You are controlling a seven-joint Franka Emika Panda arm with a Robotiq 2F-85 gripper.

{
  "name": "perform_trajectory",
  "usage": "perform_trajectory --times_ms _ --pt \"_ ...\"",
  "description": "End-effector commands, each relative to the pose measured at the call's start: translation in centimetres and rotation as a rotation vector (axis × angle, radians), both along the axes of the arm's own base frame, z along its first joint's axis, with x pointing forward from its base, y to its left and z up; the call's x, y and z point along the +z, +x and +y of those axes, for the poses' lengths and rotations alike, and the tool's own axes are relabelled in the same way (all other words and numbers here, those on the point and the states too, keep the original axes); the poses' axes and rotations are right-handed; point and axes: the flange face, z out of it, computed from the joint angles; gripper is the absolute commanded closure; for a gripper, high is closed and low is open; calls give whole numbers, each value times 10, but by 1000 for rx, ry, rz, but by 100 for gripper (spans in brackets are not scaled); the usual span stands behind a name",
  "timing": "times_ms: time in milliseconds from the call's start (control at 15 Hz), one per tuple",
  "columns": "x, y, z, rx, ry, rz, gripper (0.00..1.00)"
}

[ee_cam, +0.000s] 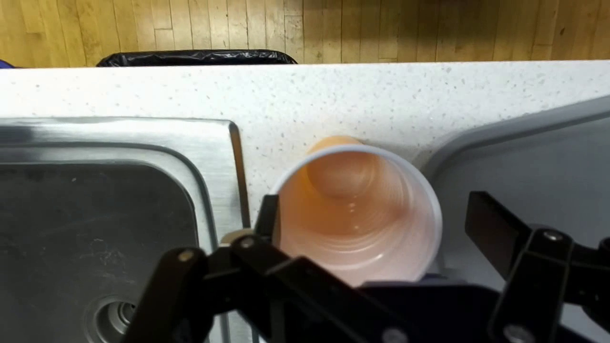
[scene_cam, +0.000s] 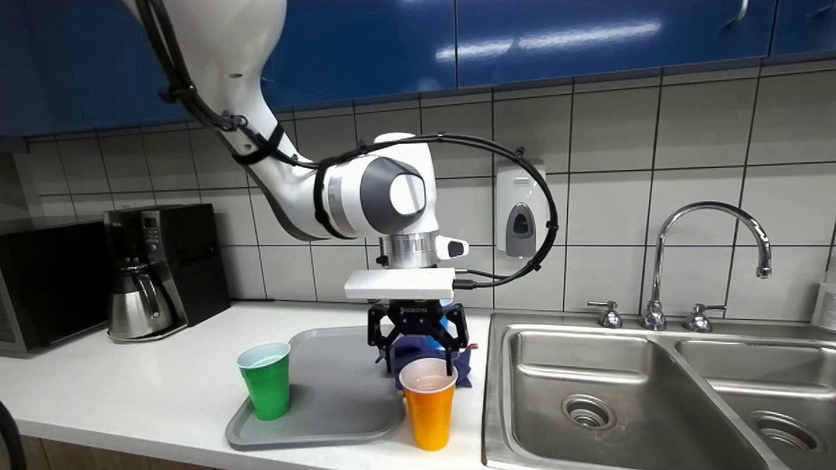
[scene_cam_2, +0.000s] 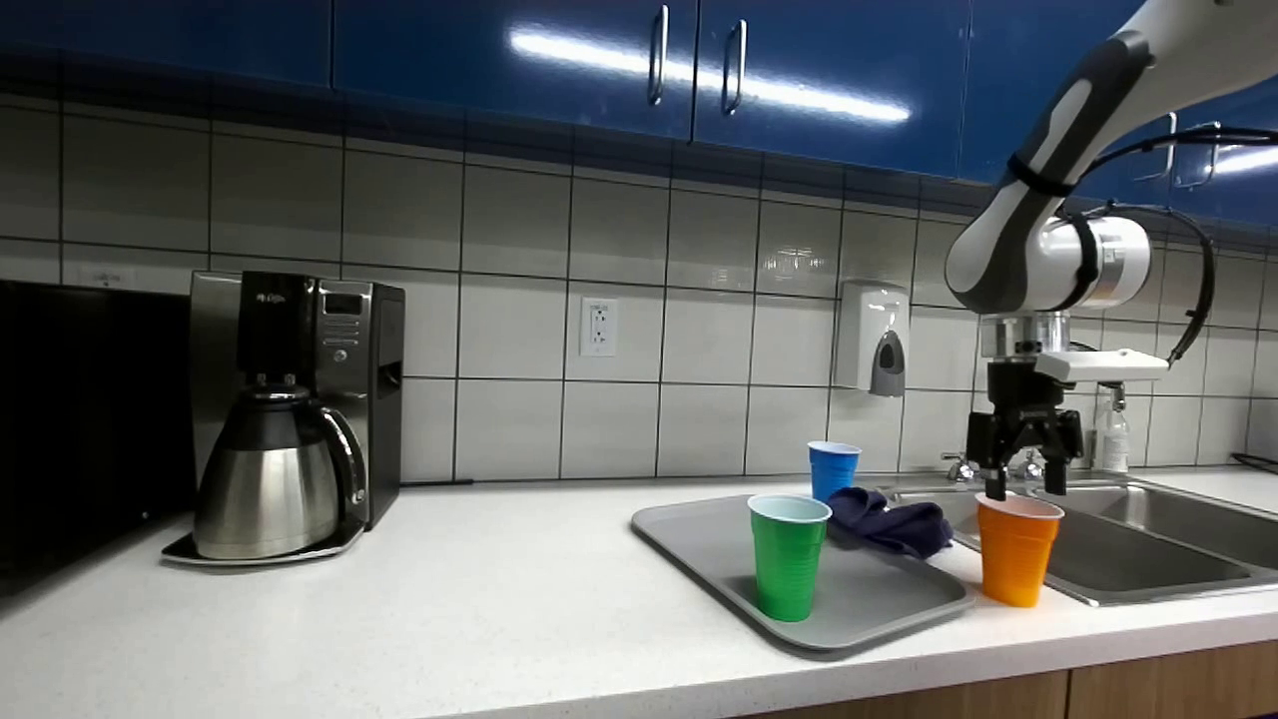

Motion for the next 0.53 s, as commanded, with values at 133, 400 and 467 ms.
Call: perform_trajectory --times_ms 133,400,467 --pt "-7 6 8 33 -16 3 0" --pt "-11 12 21 71 -10 -2 0" --pt "-13 13 22 75 -8 -4 0"
